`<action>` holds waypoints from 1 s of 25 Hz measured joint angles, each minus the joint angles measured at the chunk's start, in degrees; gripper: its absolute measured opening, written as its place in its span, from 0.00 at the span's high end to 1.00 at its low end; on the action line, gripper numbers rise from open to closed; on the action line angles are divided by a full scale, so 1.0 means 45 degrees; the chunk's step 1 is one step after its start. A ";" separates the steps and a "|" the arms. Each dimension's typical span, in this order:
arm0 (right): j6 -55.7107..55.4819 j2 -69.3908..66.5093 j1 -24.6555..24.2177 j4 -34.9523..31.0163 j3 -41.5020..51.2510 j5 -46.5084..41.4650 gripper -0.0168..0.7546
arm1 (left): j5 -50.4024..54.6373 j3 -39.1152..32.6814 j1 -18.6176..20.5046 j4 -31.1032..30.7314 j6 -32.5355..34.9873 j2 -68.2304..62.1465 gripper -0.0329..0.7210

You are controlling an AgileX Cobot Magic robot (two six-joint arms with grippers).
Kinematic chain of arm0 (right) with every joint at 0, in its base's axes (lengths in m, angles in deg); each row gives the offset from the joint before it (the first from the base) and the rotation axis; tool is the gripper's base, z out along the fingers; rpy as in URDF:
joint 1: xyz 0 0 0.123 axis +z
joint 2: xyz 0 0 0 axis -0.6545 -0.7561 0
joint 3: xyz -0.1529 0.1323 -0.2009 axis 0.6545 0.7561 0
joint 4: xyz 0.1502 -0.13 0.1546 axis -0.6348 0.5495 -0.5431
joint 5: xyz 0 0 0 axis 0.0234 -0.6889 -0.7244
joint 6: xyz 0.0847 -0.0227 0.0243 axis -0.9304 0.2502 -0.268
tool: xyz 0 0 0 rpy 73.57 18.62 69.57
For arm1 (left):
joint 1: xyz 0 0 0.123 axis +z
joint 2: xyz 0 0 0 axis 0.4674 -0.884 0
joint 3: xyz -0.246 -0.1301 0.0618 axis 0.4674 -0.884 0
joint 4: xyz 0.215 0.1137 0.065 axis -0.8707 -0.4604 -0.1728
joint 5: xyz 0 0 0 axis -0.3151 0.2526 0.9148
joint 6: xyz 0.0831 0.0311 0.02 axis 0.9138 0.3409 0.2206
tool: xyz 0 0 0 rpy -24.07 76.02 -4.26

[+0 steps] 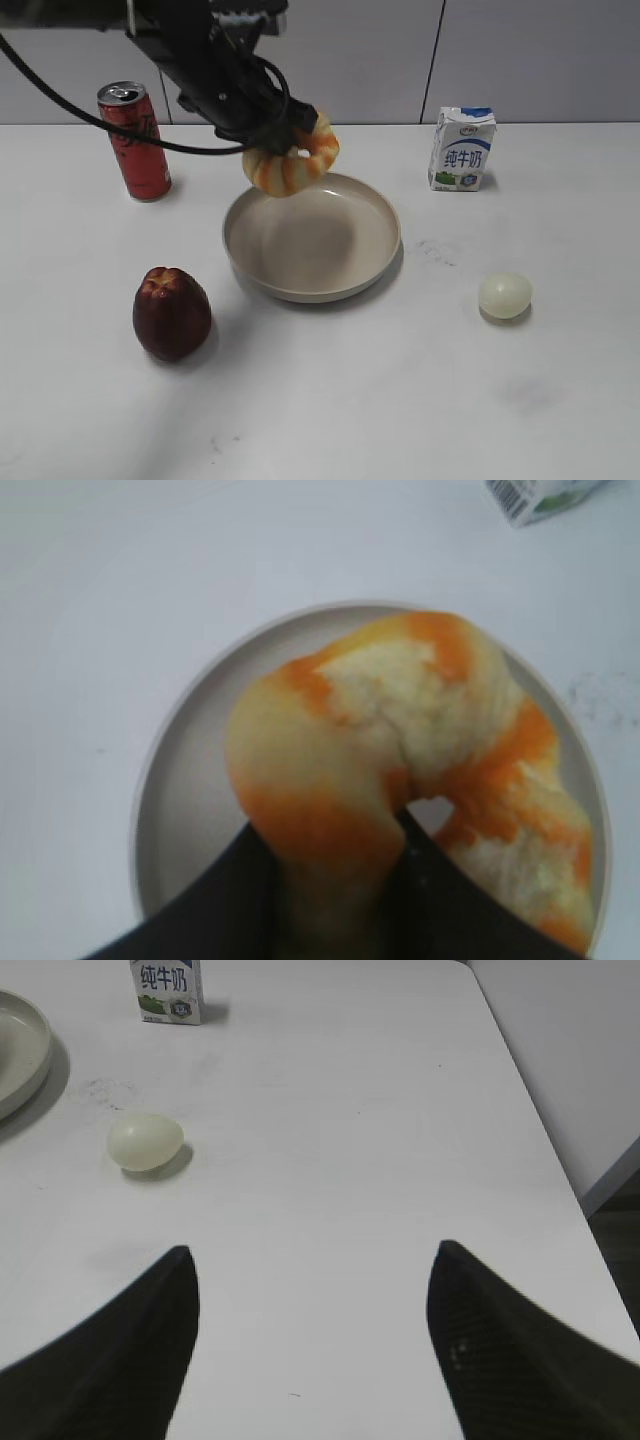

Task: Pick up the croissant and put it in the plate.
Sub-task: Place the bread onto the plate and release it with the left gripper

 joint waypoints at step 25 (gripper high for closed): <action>0.0000 0.0000 0.0000 0.0000 0.0000 0.0000 0.28 | 0.0370 0.0181 -0.0216 -0.0372 -0.0012 -0.0149 0.07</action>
